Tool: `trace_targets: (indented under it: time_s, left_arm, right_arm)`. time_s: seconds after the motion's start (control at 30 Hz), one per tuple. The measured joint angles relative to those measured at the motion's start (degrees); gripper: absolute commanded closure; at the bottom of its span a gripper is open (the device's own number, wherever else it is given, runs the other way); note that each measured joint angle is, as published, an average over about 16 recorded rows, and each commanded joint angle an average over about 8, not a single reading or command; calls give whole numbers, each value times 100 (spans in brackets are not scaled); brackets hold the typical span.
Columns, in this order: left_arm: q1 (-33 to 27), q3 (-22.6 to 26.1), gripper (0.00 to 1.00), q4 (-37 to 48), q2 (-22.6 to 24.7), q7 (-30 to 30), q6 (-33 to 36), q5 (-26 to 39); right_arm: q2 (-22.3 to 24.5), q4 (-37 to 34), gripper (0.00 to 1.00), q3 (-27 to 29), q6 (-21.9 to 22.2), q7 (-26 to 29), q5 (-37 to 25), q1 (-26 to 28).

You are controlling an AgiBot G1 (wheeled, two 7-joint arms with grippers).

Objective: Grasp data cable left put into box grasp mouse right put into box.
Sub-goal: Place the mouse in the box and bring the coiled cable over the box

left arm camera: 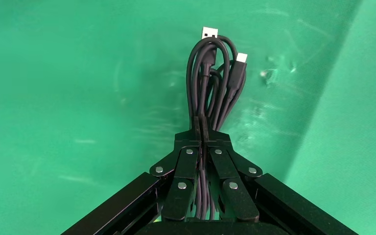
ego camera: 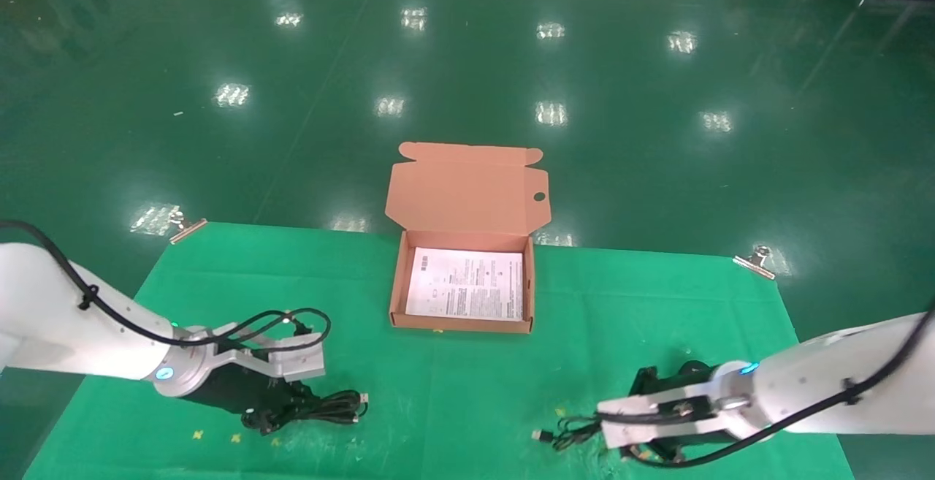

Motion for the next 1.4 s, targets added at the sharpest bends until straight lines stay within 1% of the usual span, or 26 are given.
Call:
trace_targets:
  time_s: [0.37, 0.53, 0.67, 0.8, 0.97, 1.23, 1.4]
  left_arm:
    - [-310, -18, 100, -636, -330, -209, 68, 142]
    - [-541, -14, 100, -1005, -473, -330, 110, 276]
    - [-770, -3, 100, -1272, -538, -425, 123, 421]
    - [-1040, 1, 100, -1459, -553, -488, 92, 578]
    - [-1410, -11, 100, -1525, -482, -504, -32, 763]
    - [-1954, -74, 100, -1286, -229, -368, -363, 925]
    - [-2204, -127, 100, -1048, -60, -236, -521, 920]
  right_arm:
    - [447, 449, 100, 426, 101, 476, 94, 455]
    - [495, 596, 100, 605, 163, 636, 106, 766]
    - [410, 617, 100, 751, 248, 707, 155, 1069]
    - [174, 483, 100, 896, 410, 674, 250, 1425]
    - [-320, 35, 100, 1051, 721, 428, 413, 1919]
    - [-1290, -1217, 100, 1215, 1300, -365, 741, 2626]
    - [-1758, -1990, 100, 1260, 1519, -910, 915, 2926]
